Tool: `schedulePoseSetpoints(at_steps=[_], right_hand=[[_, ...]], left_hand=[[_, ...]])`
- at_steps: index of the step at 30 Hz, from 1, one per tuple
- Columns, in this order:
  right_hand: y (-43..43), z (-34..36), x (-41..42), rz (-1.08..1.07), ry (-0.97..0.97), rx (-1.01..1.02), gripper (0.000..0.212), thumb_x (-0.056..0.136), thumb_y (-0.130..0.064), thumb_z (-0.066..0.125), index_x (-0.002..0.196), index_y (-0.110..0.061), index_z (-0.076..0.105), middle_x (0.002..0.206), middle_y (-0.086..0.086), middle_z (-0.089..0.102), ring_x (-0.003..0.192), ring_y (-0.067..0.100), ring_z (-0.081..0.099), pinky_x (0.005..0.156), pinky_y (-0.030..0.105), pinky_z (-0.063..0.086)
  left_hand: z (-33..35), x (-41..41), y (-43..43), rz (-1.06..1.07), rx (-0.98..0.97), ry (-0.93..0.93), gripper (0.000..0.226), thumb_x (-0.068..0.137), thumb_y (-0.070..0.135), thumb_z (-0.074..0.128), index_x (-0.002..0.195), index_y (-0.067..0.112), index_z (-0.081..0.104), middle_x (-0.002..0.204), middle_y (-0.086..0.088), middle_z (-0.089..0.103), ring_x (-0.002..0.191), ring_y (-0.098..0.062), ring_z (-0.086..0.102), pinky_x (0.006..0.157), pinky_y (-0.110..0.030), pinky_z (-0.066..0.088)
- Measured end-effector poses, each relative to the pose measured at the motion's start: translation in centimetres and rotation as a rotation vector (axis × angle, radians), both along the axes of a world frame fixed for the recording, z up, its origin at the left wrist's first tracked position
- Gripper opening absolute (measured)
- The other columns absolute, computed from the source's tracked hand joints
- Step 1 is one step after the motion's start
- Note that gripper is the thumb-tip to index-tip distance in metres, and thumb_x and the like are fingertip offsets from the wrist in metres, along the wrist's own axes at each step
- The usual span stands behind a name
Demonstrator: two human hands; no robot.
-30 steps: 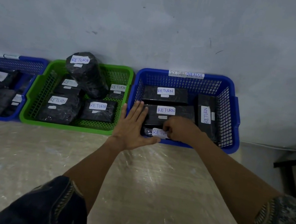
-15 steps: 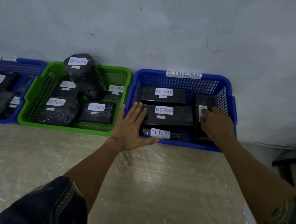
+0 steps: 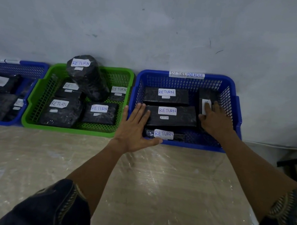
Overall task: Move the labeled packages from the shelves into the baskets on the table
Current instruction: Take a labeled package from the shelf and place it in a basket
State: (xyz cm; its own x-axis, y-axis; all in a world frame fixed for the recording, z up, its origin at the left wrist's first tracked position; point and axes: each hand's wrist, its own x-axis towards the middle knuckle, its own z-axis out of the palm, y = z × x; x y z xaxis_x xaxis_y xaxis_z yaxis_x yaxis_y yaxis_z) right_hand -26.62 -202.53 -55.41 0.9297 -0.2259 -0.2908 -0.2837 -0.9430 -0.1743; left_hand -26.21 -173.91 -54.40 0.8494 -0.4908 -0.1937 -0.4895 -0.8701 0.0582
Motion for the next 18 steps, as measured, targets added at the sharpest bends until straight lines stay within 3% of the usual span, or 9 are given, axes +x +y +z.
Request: schedulePoseSetpoints(at_steps=[8, 11, 15, 18], right_hand=[[2.0, 0.0, -1.9, 0.076, -0.112, -0.096, 0.061, 0.097, -0.041, 0.043, 0.148, -0.015, 0.026, 0.157, 0.018, 0.016, 0.145, 0.034, 0.016, 0.116, 0.053, 0.017], [2.5, 0.4, -2.1, 0.087, -0.112, -0.092, 0.059, 0.097, -0.042, 0.042, 0.147, -0.015, 0.029, 0.154, 0.017, 0.024, 0.142, 0.033, 0.024, 0.115, 0.052, 0.018], [3.2, 1.8, -2.5, 0.071, -0.097, -0.053, 0.054, 0.095, -0.042, 0.045, 0.141, -0.014, 0.037, 0.139, 0.013, 0.045, 0.129, 0.032, 0.042, 0.111, 0.051, 0.027], [3.8, 3.0, -3.4, 0.055, -0.091, -0.052, 0.049, 0.093, -0.041, 0.048, 0.134, -0.014, 0.043, 0.126, 0.011, 0.056, 0.117, 0.031, 0.053, 0.105, 0.048, 0.036]], left_hand=[[0.2, 0.0, 0.1, -0.008, -0.013, 0.005, 0.127, 0.058, 0.096, -0.005, 0.154, 0.013, 0.007, 0.161, -0.007, -0.01, 0.147, -0.017, -0.019, 0.116, -0.052, -0.016], [0.4, 0.0, 0.1, -0.029, -0.026, 0.023, 0.125, 0.059, 0.096, -0.003, 0.154, 0.015, 0.009, 0.161, -0.007, -0.012, 0.146, -0.017, -0.02, 0.115, -0.052, -0.019], [1.1, 0.2, 0.3, -0.055, -0.055, 0.07, 0.113, 0.067, 0.092, 0.01, 0.153, 0.02, 0.014, 0.161, -0.006, -0.012, 0.147, -0.017, -0.018, 0.113, -0.049, -0.022], [2.2, 0.1, 0.6, -0.07, -0.074, 0.089, 0.093, 0.082, 0.08, 0.03, 0.152, 0.02, 0.019, 0.162, -0.004, -0.004, 0.149, -0.018, -0.009, 0.115, -0.049, -0.015]])
